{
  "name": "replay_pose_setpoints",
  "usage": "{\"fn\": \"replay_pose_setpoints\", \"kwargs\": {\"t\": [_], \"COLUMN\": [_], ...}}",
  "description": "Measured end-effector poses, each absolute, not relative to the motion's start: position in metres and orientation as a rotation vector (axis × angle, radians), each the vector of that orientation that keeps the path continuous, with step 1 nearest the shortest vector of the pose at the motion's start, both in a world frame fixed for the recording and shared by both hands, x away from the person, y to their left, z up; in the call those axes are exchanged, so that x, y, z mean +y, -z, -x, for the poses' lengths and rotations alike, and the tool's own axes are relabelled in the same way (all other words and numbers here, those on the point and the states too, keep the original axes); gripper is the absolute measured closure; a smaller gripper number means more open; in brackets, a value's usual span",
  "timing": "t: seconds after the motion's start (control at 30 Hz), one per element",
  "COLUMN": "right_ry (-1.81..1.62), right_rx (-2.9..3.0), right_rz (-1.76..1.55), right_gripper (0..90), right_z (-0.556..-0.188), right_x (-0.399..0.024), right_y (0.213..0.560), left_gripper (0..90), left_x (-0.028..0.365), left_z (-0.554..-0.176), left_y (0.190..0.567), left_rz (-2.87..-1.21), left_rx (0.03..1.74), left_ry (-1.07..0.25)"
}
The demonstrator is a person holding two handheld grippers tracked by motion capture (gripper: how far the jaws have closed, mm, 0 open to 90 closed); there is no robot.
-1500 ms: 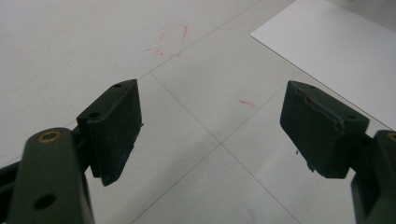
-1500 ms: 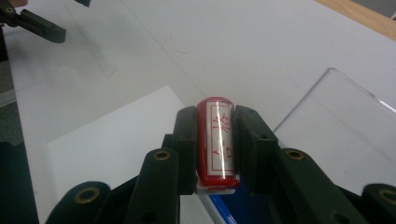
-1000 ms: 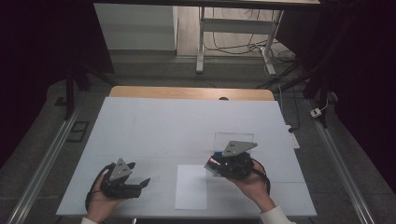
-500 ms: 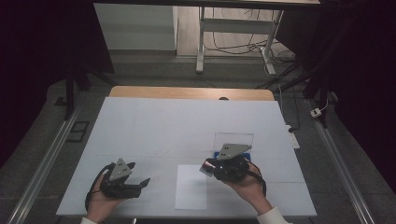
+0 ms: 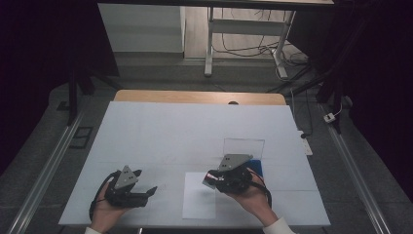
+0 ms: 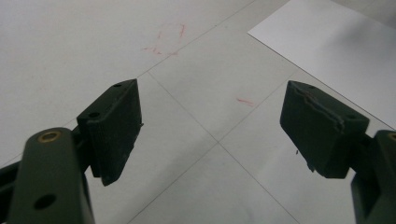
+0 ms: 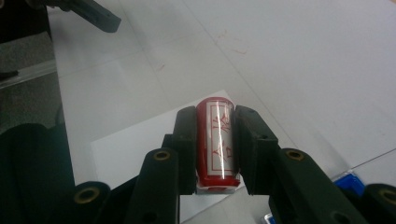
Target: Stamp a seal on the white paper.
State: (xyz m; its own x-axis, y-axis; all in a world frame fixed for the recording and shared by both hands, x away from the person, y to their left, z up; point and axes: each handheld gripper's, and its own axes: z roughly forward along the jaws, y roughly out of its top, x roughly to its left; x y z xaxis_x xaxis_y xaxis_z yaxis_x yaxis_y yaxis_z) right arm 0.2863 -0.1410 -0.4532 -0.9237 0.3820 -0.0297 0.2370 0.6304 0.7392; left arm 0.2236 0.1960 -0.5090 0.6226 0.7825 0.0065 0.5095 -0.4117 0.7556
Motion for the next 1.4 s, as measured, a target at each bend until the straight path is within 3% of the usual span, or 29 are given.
{"fn": "replay_pose_setpoints", "kwargs": {"t": [0.5,1.4], "right_ry": [-1.082,-0.98], "right_rx": [2.734,2.753], "right_rz": [-0.438,-0.463], "right_gripper": [69.8,69.8], "right_z": [-0.28,-0.284], "right_x": [-0.114,-0.101], "right_y": [0.471,0.49], "left_gripper": [21.5,21.5], "left_x": [0.194,0.195], "left_z": [-0.224,-0.223], "left_y": [0.51,0.511], "left_rz": [-2.106,-2.111], "left_rx": [1.008,1.011], "left_ry": [-0.465,-0.467]}}
